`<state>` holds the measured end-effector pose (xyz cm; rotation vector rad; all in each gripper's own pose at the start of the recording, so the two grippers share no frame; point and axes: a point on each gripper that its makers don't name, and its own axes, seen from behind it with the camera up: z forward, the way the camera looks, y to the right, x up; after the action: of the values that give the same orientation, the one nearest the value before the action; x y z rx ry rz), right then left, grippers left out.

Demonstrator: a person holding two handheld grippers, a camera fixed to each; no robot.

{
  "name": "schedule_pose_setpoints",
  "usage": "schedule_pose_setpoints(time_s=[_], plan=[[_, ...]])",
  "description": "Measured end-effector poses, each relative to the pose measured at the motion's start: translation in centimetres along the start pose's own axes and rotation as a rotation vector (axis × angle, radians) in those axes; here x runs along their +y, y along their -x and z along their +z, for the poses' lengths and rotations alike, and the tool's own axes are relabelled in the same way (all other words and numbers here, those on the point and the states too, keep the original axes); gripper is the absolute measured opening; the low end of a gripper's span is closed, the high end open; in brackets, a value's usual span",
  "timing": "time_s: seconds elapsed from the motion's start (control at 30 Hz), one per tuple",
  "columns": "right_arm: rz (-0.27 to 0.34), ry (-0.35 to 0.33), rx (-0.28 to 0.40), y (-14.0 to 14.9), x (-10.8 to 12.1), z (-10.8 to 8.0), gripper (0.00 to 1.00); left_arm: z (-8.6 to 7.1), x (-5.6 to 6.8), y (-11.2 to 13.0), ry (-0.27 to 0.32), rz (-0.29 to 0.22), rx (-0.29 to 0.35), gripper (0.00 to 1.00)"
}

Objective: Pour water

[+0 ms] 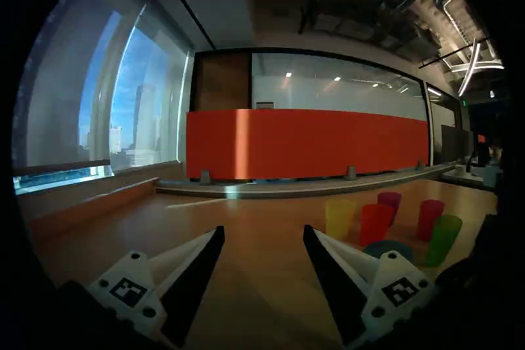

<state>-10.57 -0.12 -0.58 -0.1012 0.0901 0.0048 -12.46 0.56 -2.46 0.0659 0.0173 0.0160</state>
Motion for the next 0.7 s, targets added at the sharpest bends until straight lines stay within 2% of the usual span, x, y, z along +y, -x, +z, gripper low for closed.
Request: schedule_pose_setpoints(time_s=[0.3,0.7], plan=[[0.031,0.028,-0.009,0.7,1.8,0.1,0.99,0.0,0.0,0.0,0.0,0.0,0.0,0.89],[0.022,0.03,-0.026,1.5,2.1,0.2,0.99,-0.1,0.0,0.0,0.0,0.0,0.0,0.89]])
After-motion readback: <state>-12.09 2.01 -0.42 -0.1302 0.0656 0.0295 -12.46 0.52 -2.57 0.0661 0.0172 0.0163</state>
